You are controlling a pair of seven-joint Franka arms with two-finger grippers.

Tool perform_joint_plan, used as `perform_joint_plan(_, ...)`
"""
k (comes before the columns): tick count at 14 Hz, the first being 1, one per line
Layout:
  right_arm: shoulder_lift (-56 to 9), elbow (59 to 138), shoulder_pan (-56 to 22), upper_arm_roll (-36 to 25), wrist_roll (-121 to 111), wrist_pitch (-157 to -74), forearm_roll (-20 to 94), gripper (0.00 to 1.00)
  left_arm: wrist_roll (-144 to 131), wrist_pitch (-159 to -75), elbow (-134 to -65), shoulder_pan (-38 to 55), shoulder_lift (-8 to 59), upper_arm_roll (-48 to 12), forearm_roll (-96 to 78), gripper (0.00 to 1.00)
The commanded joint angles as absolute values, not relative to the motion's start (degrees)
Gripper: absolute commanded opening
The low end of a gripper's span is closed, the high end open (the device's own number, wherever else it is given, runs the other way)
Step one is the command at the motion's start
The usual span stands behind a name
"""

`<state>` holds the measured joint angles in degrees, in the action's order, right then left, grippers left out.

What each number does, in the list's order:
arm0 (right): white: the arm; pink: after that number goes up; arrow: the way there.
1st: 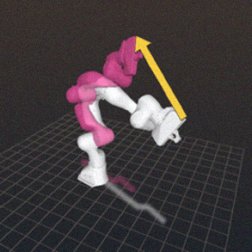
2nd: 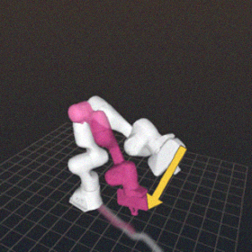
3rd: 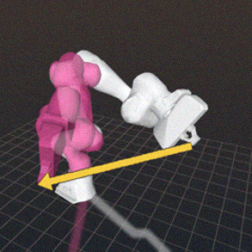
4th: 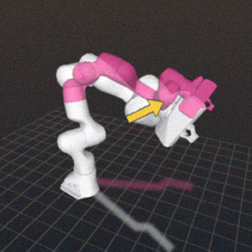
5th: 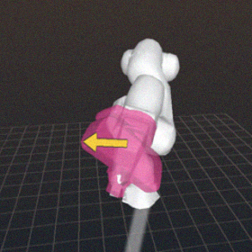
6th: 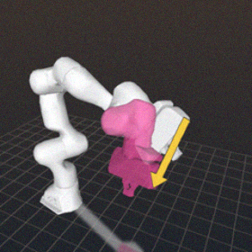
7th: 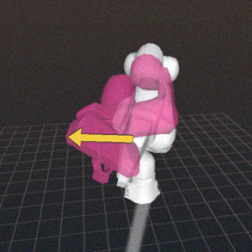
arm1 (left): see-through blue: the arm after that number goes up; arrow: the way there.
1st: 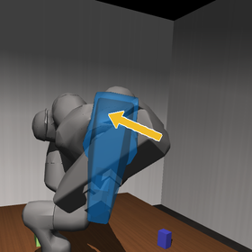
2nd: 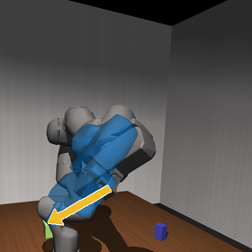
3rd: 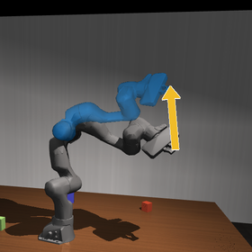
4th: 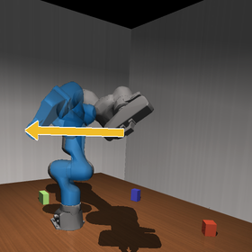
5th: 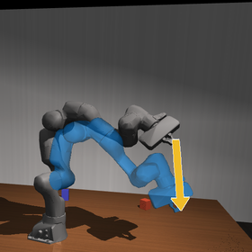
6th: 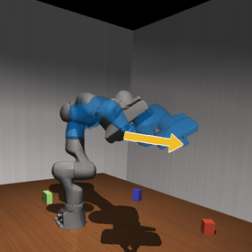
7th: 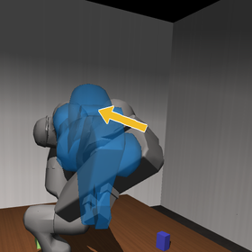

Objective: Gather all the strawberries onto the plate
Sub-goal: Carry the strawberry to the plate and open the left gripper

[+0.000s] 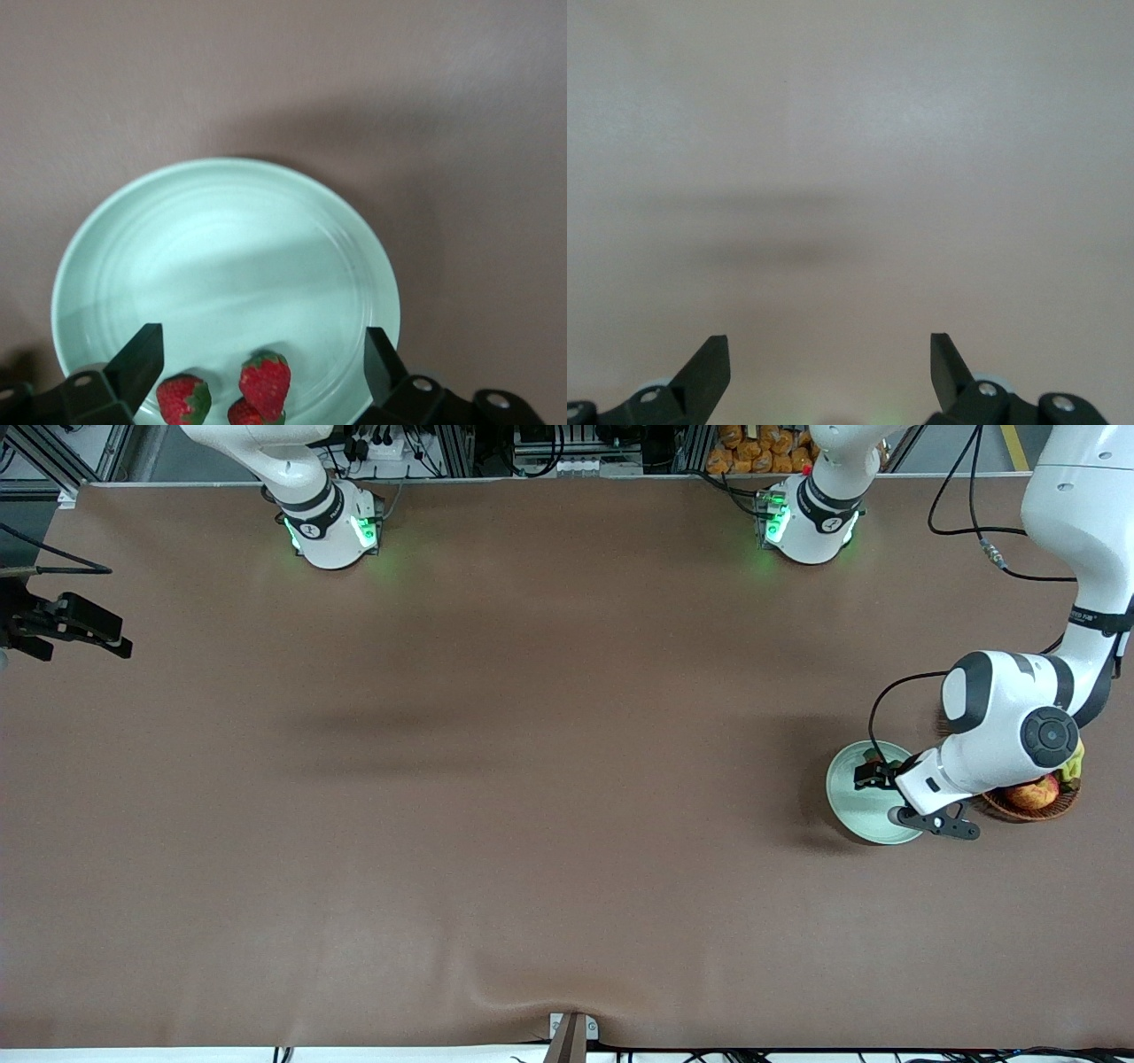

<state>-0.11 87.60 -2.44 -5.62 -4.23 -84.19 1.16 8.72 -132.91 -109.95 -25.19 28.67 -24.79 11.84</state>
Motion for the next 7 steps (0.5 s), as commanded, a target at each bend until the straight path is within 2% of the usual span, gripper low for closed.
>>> perform_joint_plan(1,-0.09,87.36,-1.85,-5.71,-3.78,-84.20,2.72,1.00,8.88,-132.71,-107.76,-24.09,28.21,-25.05,12.92,1.00)
perform_joint_plan(5,0.44,87.45,-0.88,-5.62,-2.21,-83.67,2.81,1.00,8.61,-132.80,-104.60,-21.72,29.44,-24.87,13.44,1.00)
perform_joint_plan(7,0.53,87.36,-0.88,-5.62,0.52,-83.67,2.81,1.00,8.35,-132.80,-100.92,-21.62,30.93,-24.61,17.29,1.00)
